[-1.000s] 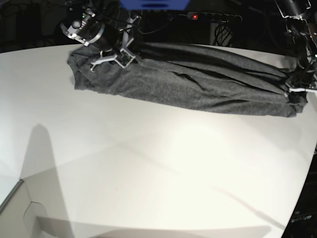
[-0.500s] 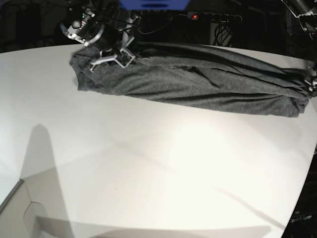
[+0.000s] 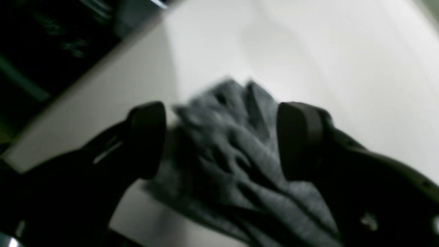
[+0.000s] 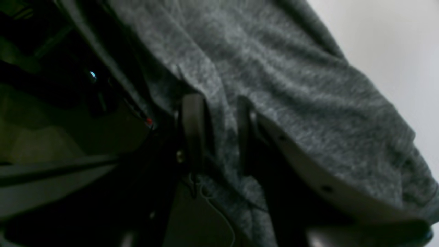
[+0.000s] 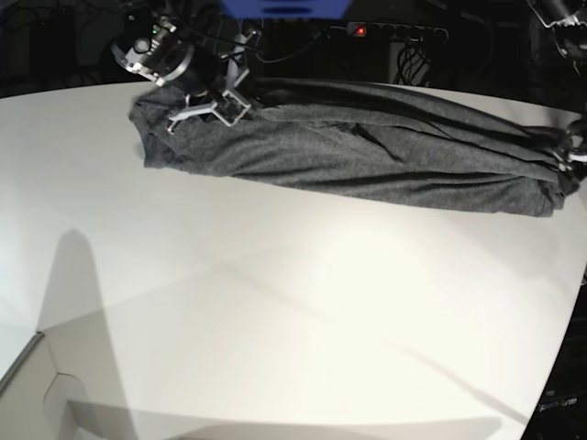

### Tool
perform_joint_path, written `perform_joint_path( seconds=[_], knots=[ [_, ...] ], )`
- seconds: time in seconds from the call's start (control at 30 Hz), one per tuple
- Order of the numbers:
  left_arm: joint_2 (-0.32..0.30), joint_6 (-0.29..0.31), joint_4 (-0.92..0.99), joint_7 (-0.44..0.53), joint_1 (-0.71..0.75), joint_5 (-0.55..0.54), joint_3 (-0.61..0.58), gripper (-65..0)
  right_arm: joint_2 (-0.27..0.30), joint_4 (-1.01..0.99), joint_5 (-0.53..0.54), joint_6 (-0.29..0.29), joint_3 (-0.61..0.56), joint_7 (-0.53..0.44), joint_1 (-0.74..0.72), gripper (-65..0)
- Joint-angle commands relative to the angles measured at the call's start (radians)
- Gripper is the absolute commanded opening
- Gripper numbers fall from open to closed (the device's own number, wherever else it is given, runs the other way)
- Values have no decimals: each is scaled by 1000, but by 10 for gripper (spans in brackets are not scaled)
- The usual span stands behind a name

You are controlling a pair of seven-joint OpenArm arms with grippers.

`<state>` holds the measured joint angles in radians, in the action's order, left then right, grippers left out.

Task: Layout the t-shirt on the table in an organized manner, then fold the t-shirt properly
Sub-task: 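Drag the folded shirt strip with both grippers toward the robot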

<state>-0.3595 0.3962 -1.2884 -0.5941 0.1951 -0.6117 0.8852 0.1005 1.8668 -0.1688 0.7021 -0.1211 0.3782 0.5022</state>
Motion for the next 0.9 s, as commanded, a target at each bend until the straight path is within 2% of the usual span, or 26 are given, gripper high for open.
perform_joint_path(
  seconds=[0.0, 0.1, 0.17, 0.23, 0.33, 0.63, 0.73, 0.87],
  knots=[
    [-20, 10, 10, 20, -24, 13, -2, -160, 0, 15, 15, -4, -1, -21, 2, -480],
    [-14, 28, 74, 20, -73, 103, -4, -160, 0, 15, 15, -4, -1, -21, 0, -480],
    [-13, 66, 112, 21, -105, 149, -4, -160, 0, 15, 15, -4, -1, -21, 0, -480],
    [-13, 102, 138, 21, -124, 180, -4, -160, 0, 15, 15, -4, -1, -21, 0, -480],
    [-13, 122, 175, 21, -141, 201, -4, -160, 2, 15, 15, -4, -1, -21, 0, -480],
    [-11, 122, 284, 23, -153, 217, -7, -161, 2, 15, 15, -4, -1, -21, -3, -480],
    [-17, 122, 312, 27, -153, 217, -54, -163, 2, 15, 15, -4, -1, -21, -3, -480],
    [-16, 122, 352, 132, -144, 217, -140, -168, 2, 15, 15, -4, -1, -21, -3, -480]
  ],
)
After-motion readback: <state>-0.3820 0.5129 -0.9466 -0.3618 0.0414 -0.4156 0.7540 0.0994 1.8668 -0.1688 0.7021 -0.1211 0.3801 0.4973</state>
